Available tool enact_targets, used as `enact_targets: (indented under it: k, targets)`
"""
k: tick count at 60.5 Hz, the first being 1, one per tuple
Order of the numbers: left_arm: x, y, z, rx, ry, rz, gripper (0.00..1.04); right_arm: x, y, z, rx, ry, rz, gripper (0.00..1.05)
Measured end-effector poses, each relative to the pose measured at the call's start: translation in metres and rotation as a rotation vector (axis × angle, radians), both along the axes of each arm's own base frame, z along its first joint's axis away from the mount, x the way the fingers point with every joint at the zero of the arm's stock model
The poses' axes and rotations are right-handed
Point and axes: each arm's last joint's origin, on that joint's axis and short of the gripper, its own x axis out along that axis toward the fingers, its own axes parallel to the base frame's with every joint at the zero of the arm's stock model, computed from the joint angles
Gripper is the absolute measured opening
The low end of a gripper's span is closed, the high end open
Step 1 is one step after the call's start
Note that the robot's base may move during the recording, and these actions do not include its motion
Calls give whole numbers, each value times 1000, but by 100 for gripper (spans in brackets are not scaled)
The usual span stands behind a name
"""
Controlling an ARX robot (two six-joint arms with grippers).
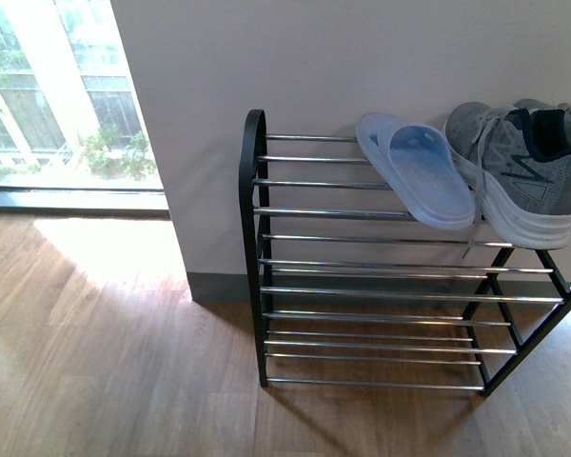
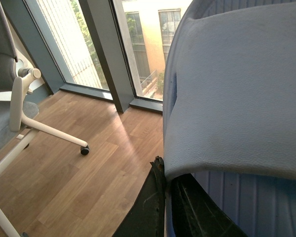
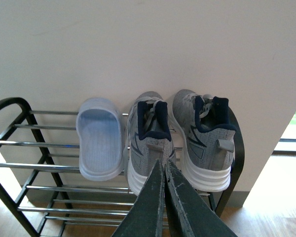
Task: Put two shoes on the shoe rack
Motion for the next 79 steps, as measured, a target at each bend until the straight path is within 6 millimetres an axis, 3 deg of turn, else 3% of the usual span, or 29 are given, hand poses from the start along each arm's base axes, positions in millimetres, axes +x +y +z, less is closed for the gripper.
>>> enact_targets:
  k: [25,79]
  targets:
    - [0,0,0,0,0,0,2,-40,0,0,0,2,2,1]
    - [0,0,0,0,0,0,2,-75,0,12,0,-34,2,1]
